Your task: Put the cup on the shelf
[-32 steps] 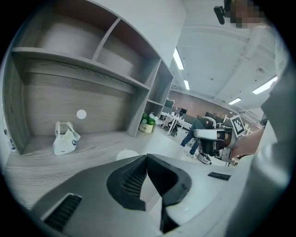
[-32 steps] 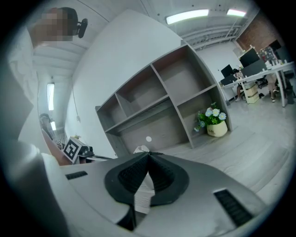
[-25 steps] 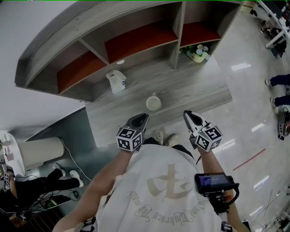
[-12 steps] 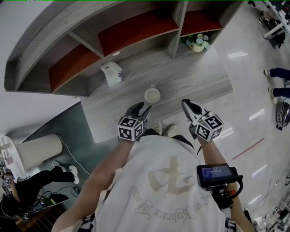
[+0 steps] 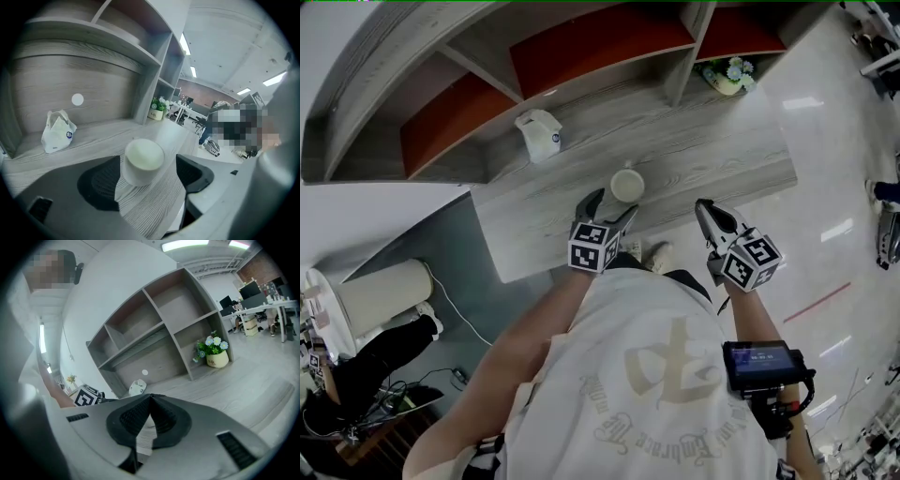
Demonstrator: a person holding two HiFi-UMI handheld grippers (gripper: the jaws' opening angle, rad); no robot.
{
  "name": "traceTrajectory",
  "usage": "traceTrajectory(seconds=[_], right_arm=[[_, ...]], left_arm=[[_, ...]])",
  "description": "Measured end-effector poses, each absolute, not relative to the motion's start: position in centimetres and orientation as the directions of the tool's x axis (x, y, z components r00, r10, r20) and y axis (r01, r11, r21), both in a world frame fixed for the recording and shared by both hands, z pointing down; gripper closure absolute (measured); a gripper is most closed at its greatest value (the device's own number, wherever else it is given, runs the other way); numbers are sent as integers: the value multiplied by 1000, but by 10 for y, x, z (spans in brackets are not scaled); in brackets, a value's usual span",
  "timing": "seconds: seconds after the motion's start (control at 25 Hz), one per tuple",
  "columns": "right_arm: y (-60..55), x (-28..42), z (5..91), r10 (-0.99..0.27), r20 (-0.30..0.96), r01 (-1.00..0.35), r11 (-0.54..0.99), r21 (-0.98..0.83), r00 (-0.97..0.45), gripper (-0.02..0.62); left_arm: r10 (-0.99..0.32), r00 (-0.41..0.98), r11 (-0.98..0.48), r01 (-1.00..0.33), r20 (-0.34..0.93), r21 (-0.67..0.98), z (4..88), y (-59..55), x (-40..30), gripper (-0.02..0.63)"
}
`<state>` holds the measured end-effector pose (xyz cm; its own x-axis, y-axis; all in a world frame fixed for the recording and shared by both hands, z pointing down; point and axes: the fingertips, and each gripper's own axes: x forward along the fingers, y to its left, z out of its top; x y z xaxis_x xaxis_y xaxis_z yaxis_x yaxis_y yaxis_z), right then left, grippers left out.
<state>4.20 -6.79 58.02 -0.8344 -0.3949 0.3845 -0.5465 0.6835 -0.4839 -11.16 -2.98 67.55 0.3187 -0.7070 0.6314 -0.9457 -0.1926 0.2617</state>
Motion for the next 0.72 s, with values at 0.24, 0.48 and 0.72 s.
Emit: traceTrajectory(seconds=[0.24, 0.48, 0.72], right_arm=[[-72, 45, 586, -397, 398, -558, 668, -493, -827, 592], [-70, 45, 592, -389, 412, -561, 662, -497, -824, 591], [-68, 58, 598, -399, 435, -584, 647, -491, -808, 591]], left_arm=[[-686, 296, -202, -955, 665, 217, 696, -35, -108, 184], [-678, 261, -175, -965, 687, 194, 714, -43, -108, 176], [-717, 203, -176, -978, 667, 109, 719, -55, -103, 172]])
